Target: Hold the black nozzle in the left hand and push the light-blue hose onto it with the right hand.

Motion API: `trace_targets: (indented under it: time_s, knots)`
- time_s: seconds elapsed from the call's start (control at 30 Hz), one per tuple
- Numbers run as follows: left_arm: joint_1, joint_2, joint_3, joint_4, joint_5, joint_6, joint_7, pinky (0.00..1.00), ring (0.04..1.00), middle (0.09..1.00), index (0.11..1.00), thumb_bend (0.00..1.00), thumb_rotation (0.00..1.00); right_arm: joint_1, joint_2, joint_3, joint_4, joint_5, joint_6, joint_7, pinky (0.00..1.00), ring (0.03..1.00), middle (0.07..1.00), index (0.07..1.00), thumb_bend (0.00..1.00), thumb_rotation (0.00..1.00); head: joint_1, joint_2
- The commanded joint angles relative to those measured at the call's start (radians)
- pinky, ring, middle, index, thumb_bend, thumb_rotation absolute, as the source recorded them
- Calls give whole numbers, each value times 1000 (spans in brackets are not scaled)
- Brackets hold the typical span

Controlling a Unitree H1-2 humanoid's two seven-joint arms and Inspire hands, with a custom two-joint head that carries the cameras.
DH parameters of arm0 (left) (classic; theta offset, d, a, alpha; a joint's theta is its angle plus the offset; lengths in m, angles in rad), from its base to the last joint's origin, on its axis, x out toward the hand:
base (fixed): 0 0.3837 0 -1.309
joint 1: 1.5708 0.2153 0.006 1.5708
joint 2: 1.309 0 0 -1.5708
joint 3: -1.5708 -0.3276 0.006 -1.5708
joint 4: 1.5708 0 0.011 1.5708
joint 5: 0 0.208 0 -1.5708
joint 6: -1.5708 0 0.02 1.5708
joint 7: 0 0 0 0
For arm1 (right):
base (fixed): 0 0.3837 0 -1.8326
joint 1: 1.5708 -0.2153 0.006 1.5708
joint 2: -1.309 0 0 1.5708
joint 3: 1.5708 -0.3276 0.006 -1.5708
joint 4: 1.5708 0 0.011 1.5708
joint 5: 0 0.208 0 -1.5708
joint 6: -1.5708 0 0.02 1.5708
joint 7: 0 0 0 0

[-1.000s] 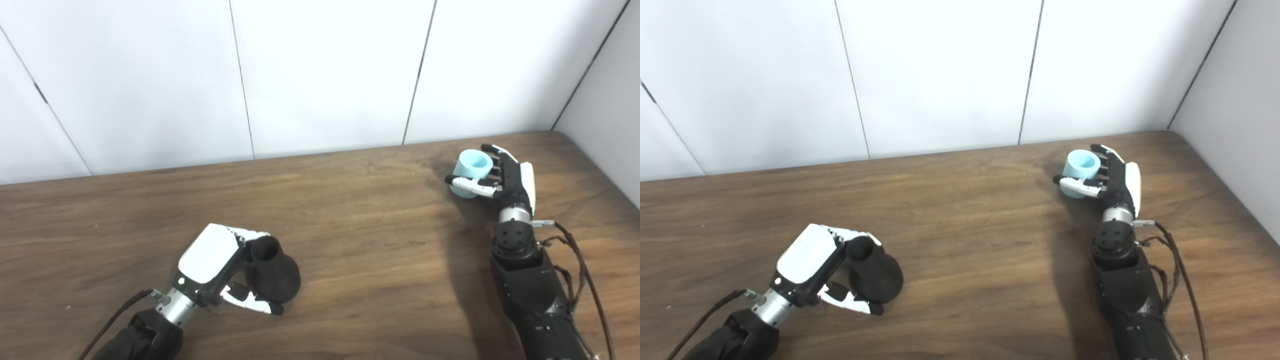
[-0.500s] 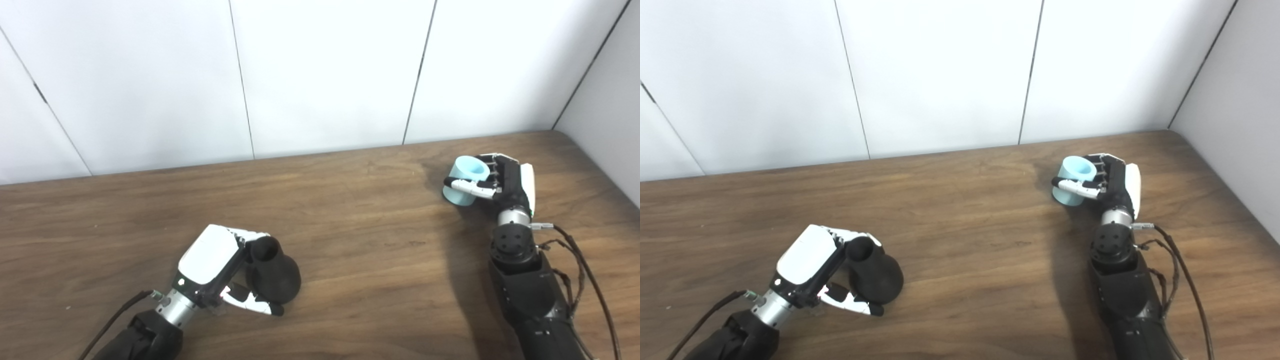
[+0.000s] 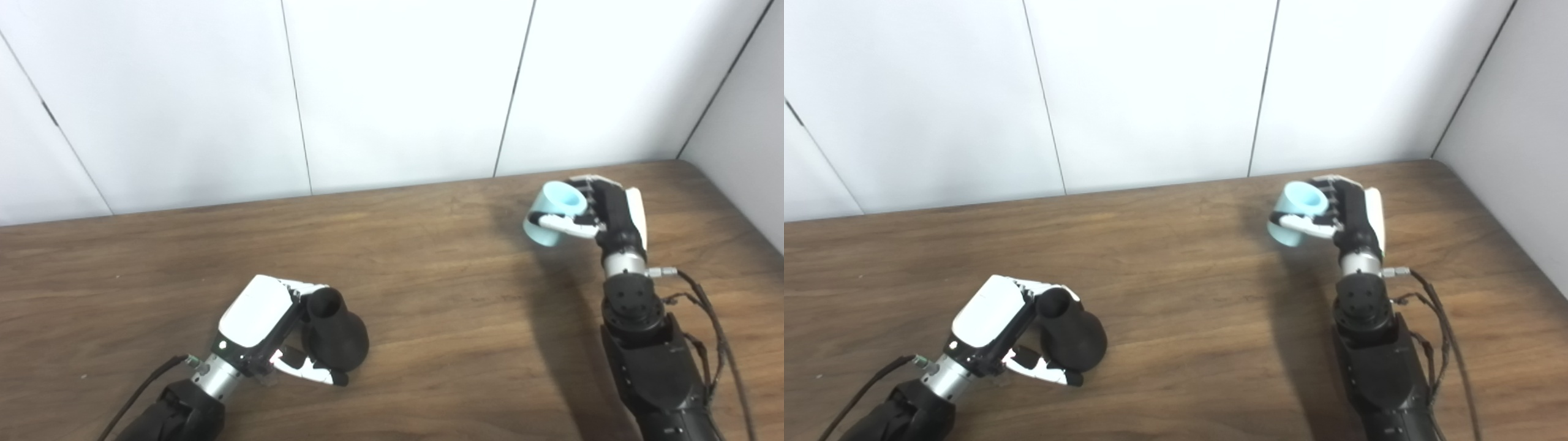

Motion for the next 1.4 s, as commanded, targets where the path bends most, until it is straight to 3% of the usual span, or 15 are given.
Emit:
trace_targets:
  time_s: [0.0,0.33,0.6,0.9,1.07,1.37]
  knots:
    - [89,-67,-38,67,8,-24,27,245,369,443,535,497,0,-22,-8,12,-104,1,19,33,339,398,482,520,515,0,13,1]
    - [86,-116,-21,132,55,-16,14,231,359,437,534,495,0,-34,-9,87,-346,-29,112,165,334,417,477,512,518,0,48,-5]
    - [70,-144,-18,198,70,-12,17,226,349,440,538,494,0,-42,5,111,-398,-7,103,227,331,415,467,524,517,0,64,-14]
    - [58,-168,-35,246,101,0,22,224,353,438,539,494,0,-39,19,194,-506,-78,117,280,316,407,464,521,518,0,91,-23]
    - [59,-176,-52,263,117,-5,21,243,364,441,542,495,0,-27,46,204,-553,-46,123,315,306,407,473,526,516,0,109,-19]
    - [53,-183,-73,299,115,-7,17,280,380,447,540,497,0,-8,92,248,-629,-119,145,406,285,401,461,525,516,0,122,-14]
